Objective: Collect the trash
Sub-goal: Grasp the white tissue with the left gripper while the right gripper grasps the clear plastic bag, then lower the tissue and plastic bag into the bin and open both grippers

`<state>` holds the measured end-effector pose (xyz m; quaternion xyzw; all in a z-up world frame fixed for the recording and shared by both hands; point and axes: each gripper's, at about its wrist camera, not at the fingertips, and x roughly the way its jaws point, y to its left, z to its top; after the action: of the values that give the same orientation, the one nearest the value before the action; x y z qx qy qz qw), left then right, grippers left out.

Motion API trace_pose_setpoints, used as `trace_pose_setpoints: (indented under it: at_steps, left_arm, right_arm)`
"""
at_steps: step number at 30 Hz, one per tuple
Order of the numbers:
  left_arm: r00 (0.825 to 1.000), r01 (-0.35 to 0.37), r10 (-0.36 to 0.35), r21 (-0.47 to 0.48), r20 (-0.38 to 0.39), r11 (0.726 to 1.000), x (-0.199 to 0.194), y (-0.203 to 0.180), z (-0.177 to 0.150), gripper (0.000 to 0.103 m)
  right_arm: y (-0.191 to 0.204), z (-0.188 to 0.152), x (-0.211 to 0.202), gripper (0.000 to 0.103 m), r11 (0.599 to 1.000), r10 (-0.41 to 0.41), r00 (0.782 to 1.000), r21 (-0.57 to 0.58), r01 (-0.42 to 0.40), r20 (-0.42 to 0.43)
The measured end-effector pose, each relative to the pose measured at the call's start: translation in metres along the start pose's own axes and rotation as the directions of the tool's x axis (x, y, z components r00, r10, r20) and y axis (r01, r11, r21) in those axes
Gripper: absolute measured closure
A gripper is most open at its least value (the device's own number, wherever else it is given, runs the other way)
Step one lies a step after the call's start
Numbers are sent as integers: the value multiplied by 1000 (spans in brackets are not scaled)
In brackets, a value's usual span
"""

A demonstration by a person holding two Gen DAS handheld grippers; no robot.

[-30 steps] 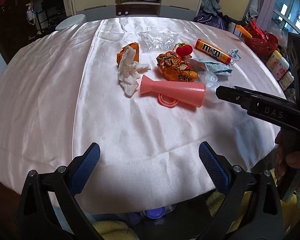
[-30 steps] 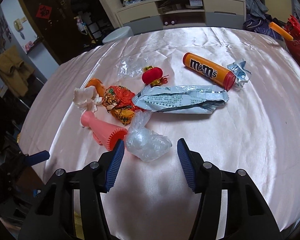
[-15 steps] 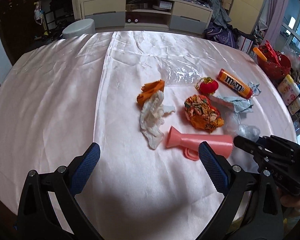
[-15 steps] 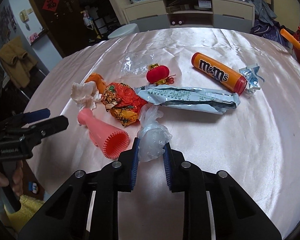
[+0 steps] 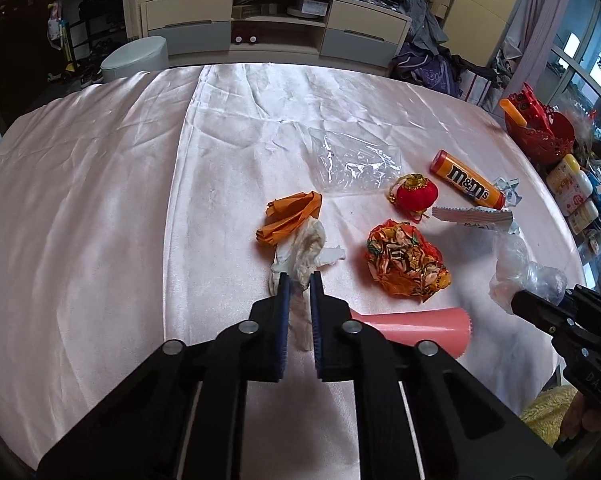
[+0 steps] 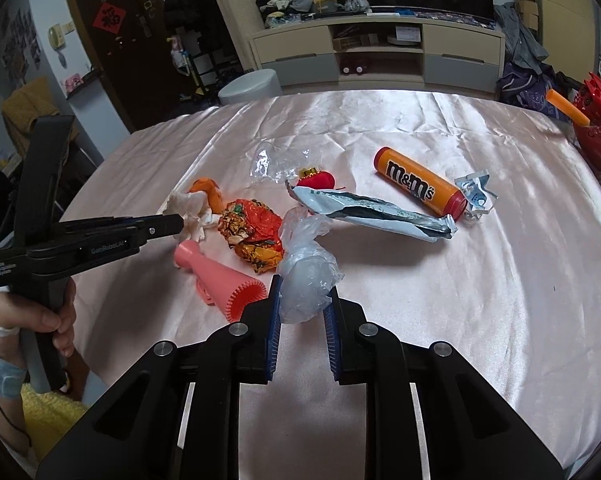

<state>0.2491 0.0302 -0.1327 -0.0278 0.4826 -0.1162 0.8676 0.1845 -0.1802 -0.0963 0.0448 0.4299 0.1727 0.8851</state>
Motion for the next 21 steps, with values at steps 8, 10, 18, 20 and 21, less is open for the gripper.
trace_pose_setpoints:
  at_steps: [8,10,18,20,21]
  left_arm:
    - [997,-10,9,22,80,1000,-45,-12,-10,100]
    - [995,-14,10,33,104,999,-63,-18,-15,100]
    - [986,24,-28,30,163,999,-128,-38,-66,100]
    - [986,28,-33,32,162,999,-138,-42,-84,100]
    - [987,30,-34,31,159,999,-141,-43,-92,100]
  right_arm:
    - [9,-7,-33,82,1000,0,999,-10,0,38]
    - [13,-9,-46,82,1000,0,999,-12,1,54]
    - [32,-33,-88,82,1000,14,997,-27,-12,71]
    - [37,-42,-93,82,999,27,998,-29,-25,62]
    - [39,-48,-95,82,999,28,998,-31,-27,55]
